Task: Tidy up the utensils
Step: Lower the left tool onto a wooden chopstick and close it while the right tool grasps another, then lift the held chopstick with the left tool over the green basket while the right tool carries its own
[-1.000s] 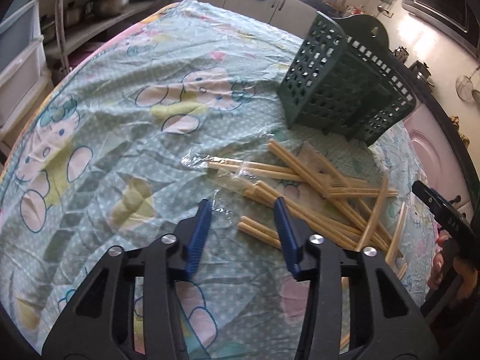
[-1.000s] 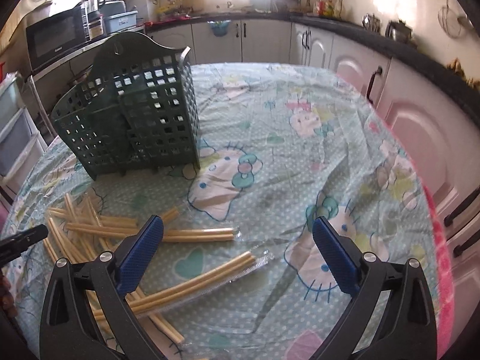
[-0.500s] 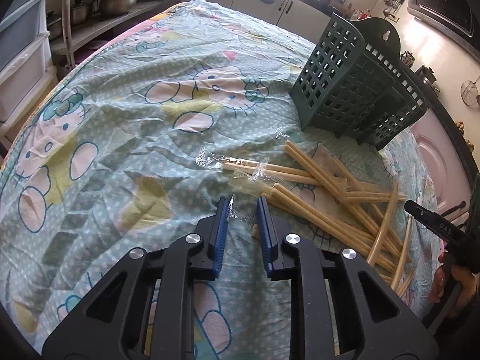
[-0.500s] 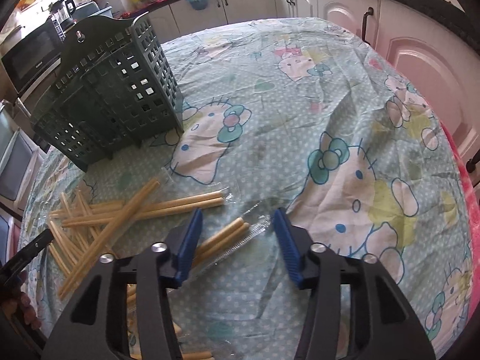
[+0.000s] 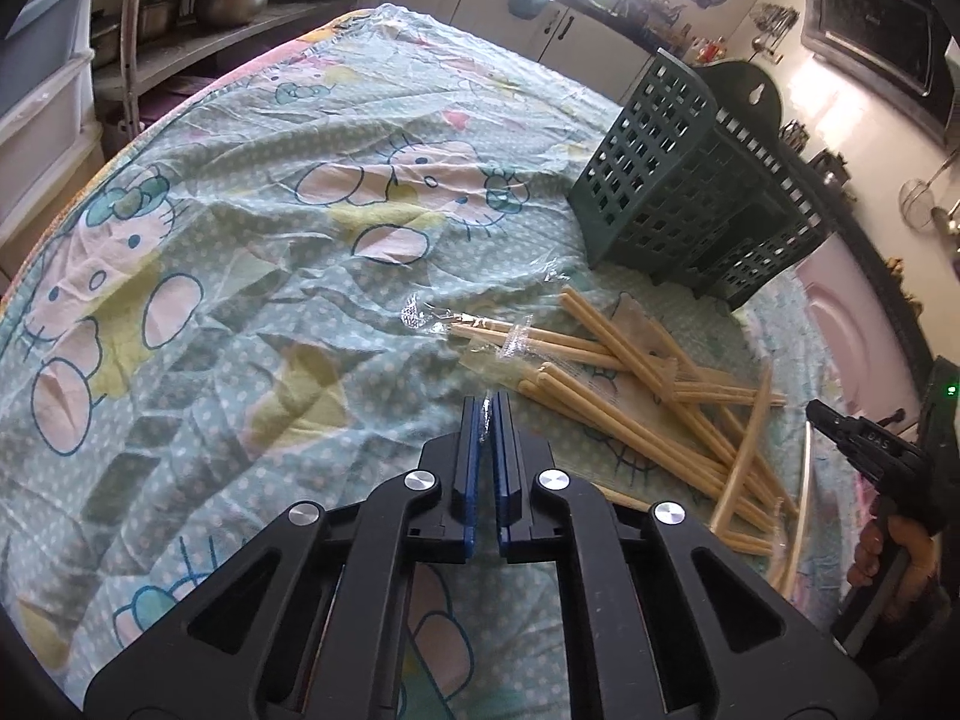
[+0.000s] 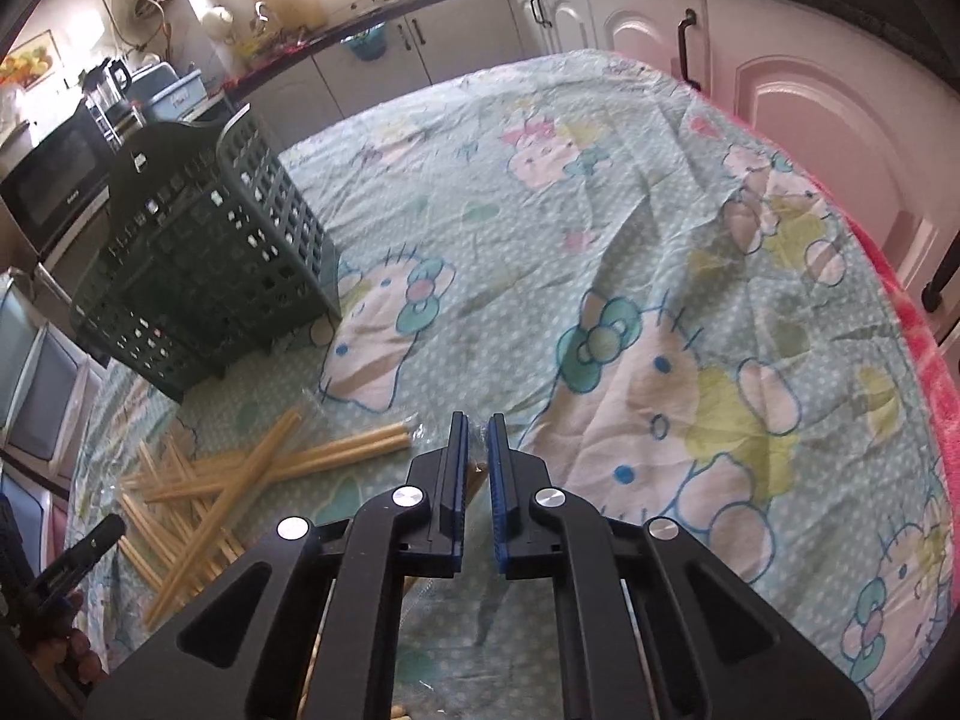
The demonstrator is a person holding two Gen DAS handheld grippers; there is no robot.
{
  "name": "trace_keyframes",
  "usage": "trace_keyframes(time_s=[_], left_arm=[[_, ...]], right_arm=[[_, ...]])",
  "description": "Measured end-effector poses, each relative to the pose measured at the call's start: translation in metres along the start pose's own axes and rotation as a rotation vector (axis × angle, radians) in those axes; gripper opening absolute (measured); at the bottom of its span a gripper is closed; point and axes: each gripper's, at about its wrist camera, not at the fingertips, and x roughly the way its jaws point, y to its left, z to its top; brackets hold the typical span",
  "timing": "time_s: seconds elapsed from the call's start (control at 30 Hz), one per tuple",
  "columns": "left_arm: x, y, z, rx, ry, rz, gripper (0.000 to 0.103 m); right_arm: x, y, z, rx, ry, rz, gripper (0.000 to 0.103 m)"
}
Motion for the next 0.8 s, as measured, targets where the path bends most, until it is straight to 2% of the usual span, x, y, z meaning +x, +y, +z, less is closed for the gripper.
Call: trace_keyframes(time_s=[0.3,0.47,0.8], left_arm=[[-0.035,0.0,0.007,0.015,-0.068,-0.083,0.001],[-0.062,-0.017,0.025,0.085,-0.124,-0.13,0.001],[-0.098,-0.081,0.066,0.275,-0.184,-0.225,0.001]], right_arm=[[-0.028,0.008,0.009,-0.03,-0.06,0.065,0.006],[-0.053,0.026,0.019,-0.068,-0.112,0.128,0.005],[-0.112,0.066,0.042,-0.183,-0.244,0.222,0.004]])
